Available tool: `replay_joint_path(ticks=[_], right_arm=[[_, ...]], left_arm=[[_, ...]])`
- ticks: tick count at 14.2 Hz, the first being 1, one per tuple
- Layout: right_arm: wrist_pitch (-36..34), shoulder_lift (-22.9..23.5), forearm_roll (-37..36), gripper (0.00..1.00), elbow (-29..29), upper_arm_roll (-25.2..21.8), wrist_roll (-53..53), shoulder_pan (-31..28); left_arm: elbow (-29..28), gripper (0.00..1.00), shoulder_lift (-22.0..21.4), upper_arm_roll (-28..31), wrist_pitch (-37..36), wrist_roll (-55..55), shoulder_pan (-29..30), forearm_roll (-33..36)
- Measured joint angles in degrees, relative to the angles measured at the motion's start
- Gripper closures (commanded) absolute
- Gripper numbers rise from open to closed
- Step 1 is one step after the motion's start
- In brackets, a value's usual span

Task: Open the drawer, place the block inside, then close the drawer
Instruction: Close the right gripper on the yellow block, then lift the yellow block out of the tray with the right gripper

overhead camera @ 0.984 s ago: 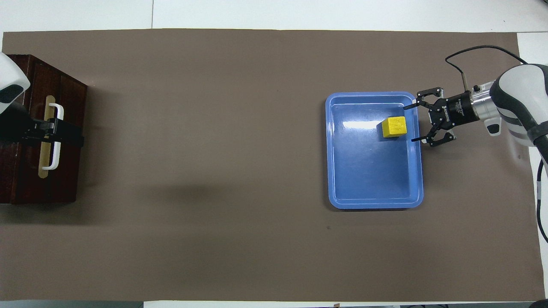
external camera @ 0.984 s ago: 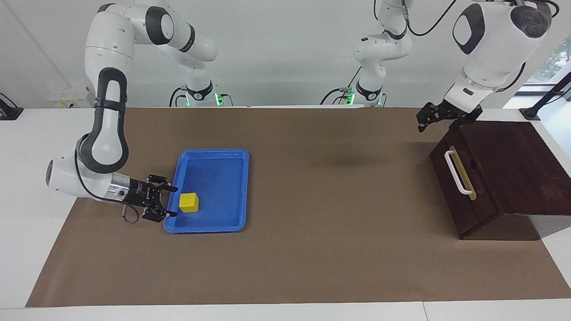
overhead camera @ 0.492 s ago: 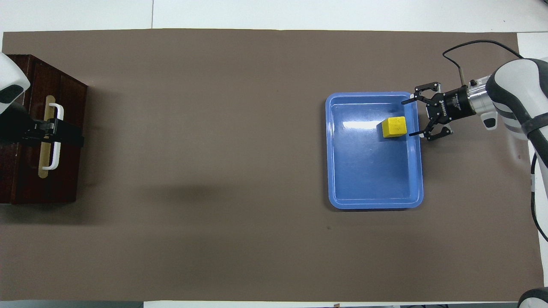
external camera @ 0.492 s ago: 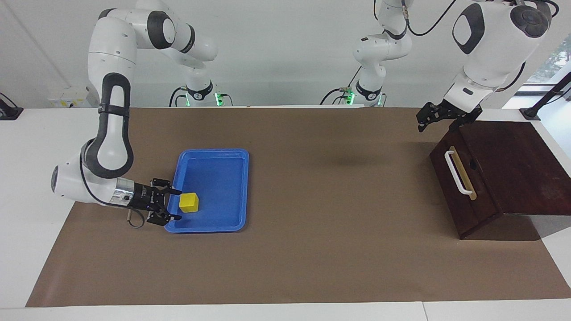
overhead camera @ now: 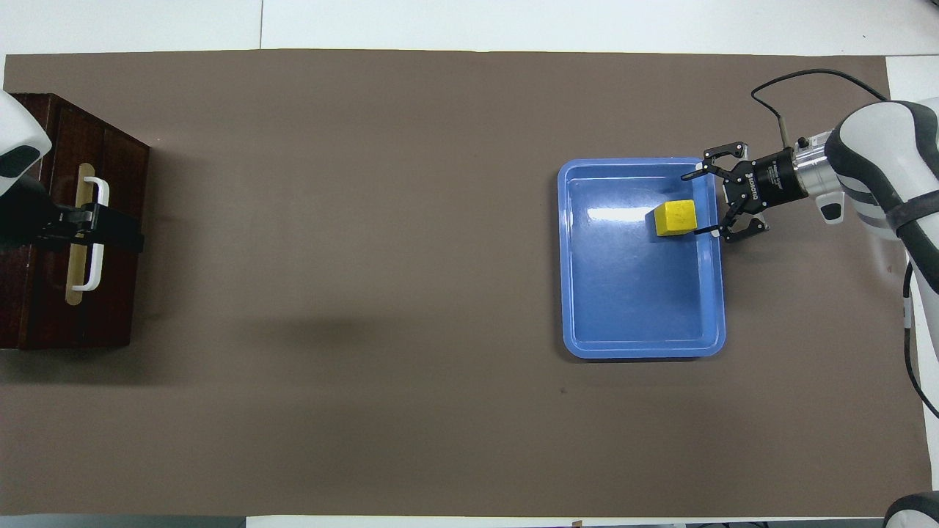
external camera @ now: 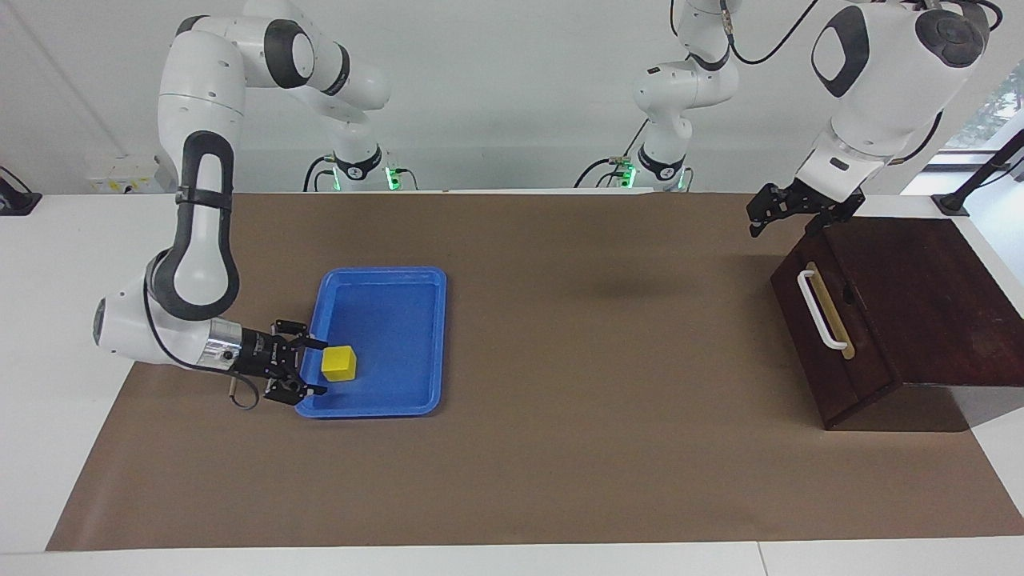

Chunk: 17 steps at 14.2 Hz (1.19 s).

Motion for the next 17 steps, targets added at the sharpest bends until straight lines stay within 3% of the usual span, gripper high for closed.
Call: replay_joint_path(ticks=[4,7,8,9,10,11,12,17], right_arm=[[0.0,0.04,0.01,0.01,-0.13,0.0,0.0,0.01],[0.0,0.05,0.02,0.15,-0.15,0.0,0.01,0.01],[0.0,0.05,0.02,0.27,-0.15,0.0,0.01,0.01],[0.0,0.05,0.02,0.45,-0.15,0.0,0.01,0.01],[0.0,0.05,0.02,0.64,-0.15,0.0,0.01,0.01],[0.0,0.05,0.02,0.89,-0.16,0.0,0.01,0.01],[0.0,0.05,0.02,1.0,-0.16,0.0,0.03,0.01],[0.01,0.03,0.05,1.0,-0.05,0.04,1.06,0.07]], left_arm=[[0.0,0.0,0.0,0.0,0.0,0.0,0.0,0.0],[0.0,0.0,0.0,0.0,0.0,0.0,0.0,0.0],[0.0,0.0,0.0,0.0,0.0,0.0,0.0,0.0],[0.0,0.0,0.0,0.0,0.0,0.0,0.0,0.0],[0.0,0.0,0.0,0.0,0.0,0.0,0.0,0.0],[0.0,0.0,0.0,0.0,0.0,0.0,0.0,0.0],[0.0,0.0,0.0,0.0,0.0,0.0,0.0,0.0],[0.0,0.0,0.0,0.0,0.0,0.0,0.0,0.0]])
